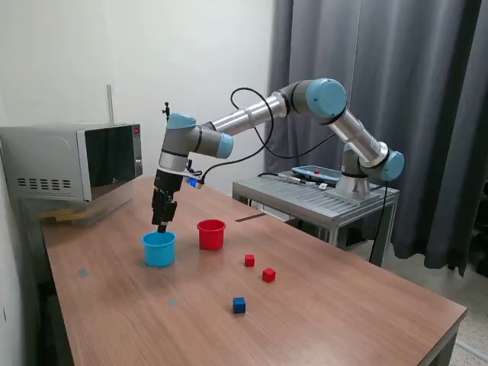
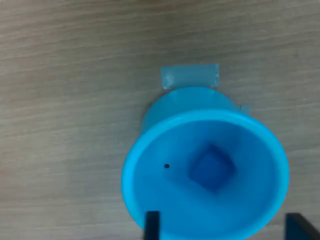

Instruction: Place red objects in the red bin, and blue objects in the blue bin.

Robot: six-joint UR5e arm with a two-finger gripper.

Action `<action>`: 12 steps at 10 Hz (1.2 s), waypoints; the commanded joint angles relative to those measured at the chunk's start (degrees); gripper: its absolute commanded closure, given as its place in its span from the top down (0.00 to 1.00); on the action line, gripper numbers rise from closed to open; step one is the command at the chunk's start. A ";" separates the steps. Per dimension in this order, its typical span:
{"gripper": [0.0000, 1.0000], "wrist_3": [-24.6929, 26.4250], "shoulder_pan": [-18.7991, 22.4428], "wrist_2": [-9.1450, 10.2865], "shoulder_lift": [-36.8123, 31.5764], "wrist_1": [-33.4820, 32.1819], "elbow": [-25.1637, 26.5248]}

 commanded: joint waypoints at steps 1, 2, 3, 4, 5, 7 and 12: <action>1.00 0.00 0.00 0.00 -0.03 0.00 0.13; 1.00 0.00 0.00 0.00 0.06 0.00 0.05; 1.00 0.00 0.00 -0.09 -0.03 0.00 0.05; 1.00 0.17 0.09 -0.09 -0.12 0.00 0.05; 1.00 0.87 0.52 -0.17 -0.82 0.09 0.92; 1.00 3.51 3.50 -0.26 -3.71 0.09 3.72; 1.00 10.53 12.73 -0.61 -7.94 0.35 8.04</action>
